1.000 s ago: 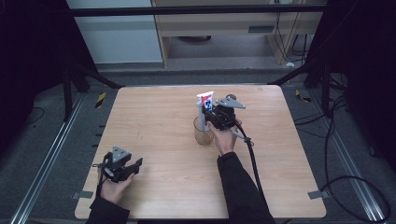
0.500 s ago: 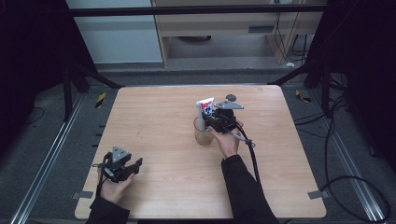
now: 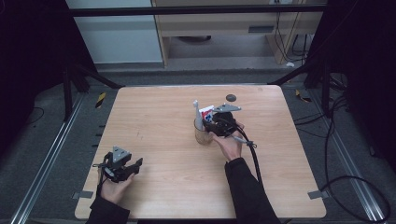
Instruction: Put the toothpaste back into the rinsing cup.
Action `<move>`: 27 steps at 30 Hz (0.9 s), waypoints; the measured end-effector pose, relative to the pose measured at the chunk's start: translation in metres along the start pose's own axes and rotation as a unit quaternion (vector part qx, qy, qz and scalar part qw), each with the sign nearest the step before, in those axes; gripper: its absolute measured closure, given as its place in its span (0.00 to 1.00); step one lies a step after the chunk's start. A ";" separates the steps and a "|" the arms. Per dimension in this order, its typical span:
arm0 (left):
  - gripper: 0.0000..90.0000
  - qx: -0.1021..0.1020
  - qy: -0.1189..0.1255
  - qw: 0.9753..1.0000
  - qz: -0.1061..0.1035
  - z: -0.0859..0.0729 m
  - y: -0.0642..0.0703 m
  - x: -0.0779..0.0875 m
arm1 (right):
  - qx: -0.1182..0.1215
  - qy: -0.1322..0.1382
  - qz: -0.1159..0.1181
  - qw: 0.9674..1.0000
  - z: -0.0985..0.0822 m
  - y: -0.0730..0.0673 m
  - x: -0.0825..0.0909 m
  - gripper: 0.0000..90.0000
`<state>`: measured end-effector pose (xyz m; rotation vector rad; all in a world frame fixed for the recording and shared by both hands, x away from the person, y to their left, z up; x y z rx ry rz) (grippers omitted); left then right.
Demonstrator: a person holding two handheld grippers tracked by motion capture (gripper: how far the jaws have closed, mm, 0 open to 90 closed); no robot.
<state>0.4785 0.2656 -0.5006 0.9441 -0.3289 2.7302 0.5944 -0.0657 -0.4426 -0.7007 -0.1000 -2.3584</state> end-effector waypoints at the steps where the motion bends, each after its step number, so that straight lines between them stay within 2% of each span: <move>1: 0.53 0.000 0.000 1.000 0.000 0.000 0.000 0.000 | 0.002 0.000 -0.003 1.000 0.000 0.000 0.001 0.59; 7: 0.53 -0.001 -0.001 1.000 0.001 0.000 0.000 0.000 | 0.009 0.012 -0.006 1.000 0.001 0.003 0.019 0.57; 10: 0.53 -0.001 0.000 1.000 0.002 0.000 0.001 0.000 | 0.010 0.008 -0.008 1.000 0.001 0.005 0.028 0.54; 13: 0.53 0.000 0.000 1.000 0.001 0.000 0.000 0.000 | 0.001 0.009 -0.004 1.000 -0.004 0.008 0.038 0.48; 18: 0.52 0.000 0.000 1.000 0.000 -0.001 0.001 0.000 | -0.017 0.009 0.008 1.000 -0.022 0.012 0.057 0.31; 20: 0.52 0.000 -0.001 1.000 0.000 -0.001 0.001 0.000 | -0.020 0.007 0.005 1.000 -0.032 0.015 0.066 0.26; 27: 0.47 0.002 0.002 1.000 -0.009 -0.002 0.001 -0.002 | -0.019 -0.001 -0.006 1.000 -0.074 0.026 0.097 0.18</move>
Point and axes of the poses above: each handheld gripper's, and its own axes: x roughly backward along the jaws, z roughly out of its top, y roughly to its right, the point moved 4 cm from there along -x, roughly forward along the jaws, and after that the axes turned 7 degrees about z, right-handed, at the moved point
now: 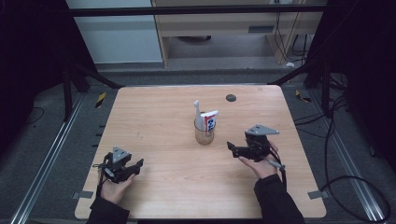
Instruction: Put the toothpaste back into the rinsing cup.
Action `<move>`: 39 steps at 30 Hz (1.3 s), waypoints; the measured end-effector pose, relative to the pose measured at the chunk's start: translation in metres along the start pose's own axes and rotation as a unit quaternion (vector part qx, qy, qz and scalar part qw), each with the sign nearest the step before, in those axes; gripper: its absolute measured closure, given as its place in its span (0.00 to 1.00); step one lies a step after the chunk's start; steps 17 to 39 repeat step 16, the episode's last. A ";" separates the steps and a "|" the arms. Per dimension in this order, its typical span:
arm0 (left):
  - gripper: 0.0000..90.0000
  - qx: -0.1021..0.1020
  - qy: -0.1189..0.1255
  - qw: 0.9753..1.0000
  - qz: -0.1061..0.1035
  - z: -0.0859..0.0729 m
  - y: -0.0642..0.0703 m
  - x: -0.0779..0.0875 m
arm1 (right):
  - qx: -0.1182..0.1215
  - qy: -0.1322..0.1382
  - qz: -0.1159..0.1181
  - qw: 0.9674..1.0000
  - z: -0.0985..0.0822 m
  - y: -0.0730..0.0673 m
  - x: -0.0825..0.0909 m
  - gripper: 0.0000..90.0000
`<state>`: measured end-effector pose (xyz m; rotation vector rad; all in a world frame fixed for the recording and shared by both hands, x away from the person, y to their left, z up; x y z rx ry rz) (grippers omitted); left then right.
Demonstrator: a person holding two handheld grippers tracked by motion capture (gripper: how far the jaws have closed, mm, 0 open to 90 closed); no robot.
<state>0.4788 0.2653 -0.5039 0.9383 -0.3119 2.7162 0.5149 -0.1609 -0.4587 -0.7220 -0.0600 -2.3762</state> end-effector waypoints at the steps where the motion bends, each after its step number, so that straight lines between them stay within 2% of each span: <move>1: 0.46 -0.003 0.001 1.000 0.000 0.000 0.000 0.000 | 0.001 0.000 -0.001 1.000 -0.007 0.003 0.004 0.17; 3: 0.45 -0.006 0.002 1.000 -0.001 0.000 0.001 0.000 | 0.000 -0.011 -0.002 1.000 -0.019 0.008 0.012 0.14; 5: 0.44 -0.005 0.002 1.000 -0.002 0.000 0.001 0.001 | -0.005 -0.008 -0.008 1.000 -0.029 0.013 0.020 0.14; 12: 0.39 -0.002 0.001 1.000 -0.004 -0.001 -0.003 0.000 | -0.032 -0.014 -0.042 0.999 -0.057 0.032 0.045 0.11; 16: 0.35 0.001 0.000 1.000 0.001 -0.002 -0.006 -0.001 | -0.036 -0.019 -0.060 0.997 -0.069 0.042 0.054 0.11; 39: 0.35 0.001 0.000 1.000 0.001 -0.002 -0.006 -0.001 | -0.036 -0.019 -0.060 0.997 -0.069 0.042 0.054 0.11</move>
Point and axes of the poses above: each handheld gripper's, and its own axes: x roughly backward along the jaws, z roughly out of its top, y roughly to its right, the point moved 4 cm from there along -x, roughly forward along the jaws, and after that the axes turned 7 degrees about z, right-handed, at the moved point
